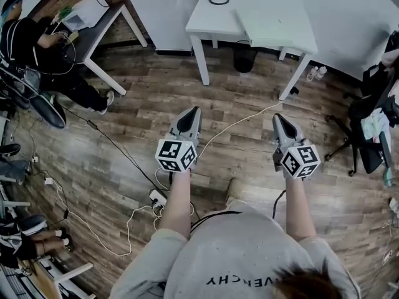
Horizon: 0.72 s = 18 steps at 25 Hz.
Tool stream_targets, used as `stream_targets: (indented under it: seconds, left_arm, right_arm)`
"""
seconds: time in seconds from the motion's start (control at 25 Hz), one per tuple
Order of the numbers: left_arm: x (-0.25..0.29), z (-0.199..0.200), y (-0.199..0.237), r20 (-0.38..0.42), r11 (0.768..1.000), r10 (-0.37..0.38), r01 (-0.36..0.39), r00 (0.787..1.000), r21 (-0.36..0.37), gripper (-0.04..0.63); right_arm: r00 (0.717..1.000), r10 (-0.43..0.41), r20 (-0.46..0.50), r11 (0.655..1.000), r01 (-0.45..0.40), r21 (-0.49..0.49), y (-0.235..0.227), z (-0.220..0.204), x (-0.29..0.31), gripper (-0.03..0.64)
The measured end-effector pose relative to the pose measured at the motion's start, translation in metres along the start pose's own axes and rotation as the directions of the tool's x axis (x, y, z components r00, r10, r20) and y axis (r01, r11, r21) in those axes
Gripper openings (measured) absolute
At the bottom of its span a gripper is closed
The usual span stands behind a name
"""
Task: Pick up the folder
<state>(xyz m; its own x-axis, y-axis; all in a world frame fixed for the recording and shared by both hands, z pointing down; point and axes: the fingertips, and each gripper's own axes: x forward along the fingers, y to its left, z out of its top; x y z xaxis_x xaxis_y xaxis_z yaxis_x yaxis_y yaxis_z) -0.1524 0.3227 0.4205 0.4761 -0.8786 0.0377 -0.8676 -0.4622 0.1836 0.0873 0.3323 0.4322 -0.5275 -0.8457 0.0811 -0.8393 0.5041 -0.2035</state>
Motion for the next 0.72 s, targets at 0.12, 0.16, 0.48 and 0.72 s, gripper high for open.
stream_targets:
  seconds: [0.12,0.16,0.48,0.72]
  left_arm:
    - [0.022,-0.005,0.004,-0.009,1.0,0.002,-0.002,1.0,-0.004,-0.002]
    - [0.028,-0.007,0.005,-0.011,1.0,0.003,-0.003,1.0,-0.007,-0.002]
    - [0.074,-0.013,0.007,-0.007,1.0,0.004,-0.004,1.0,-0.022,-0.002]
    - [0.097,-0.012,0.006,-0.018,1.0,-0.013,0.012,1.0,-0.018,-0.002]
  right_arm:
    - [1.0,-0.007,-0.001,1.0,0.007,0.006,-0.02,-0.001,0.013,-0.005]
    - [1.0,-0.009,-0.001,1.0,0.009,0.009,-0.026,-0.001,0.017,-0.005]
    - [0.999,-0.033,0.011,0.998,0.033,0.058,-0.073,0.0,0.039,-0.005]
    - [0.998,-0.053,0.029,0.994,0.05,0.094,-0.094,0.004,0.048,-0.003]
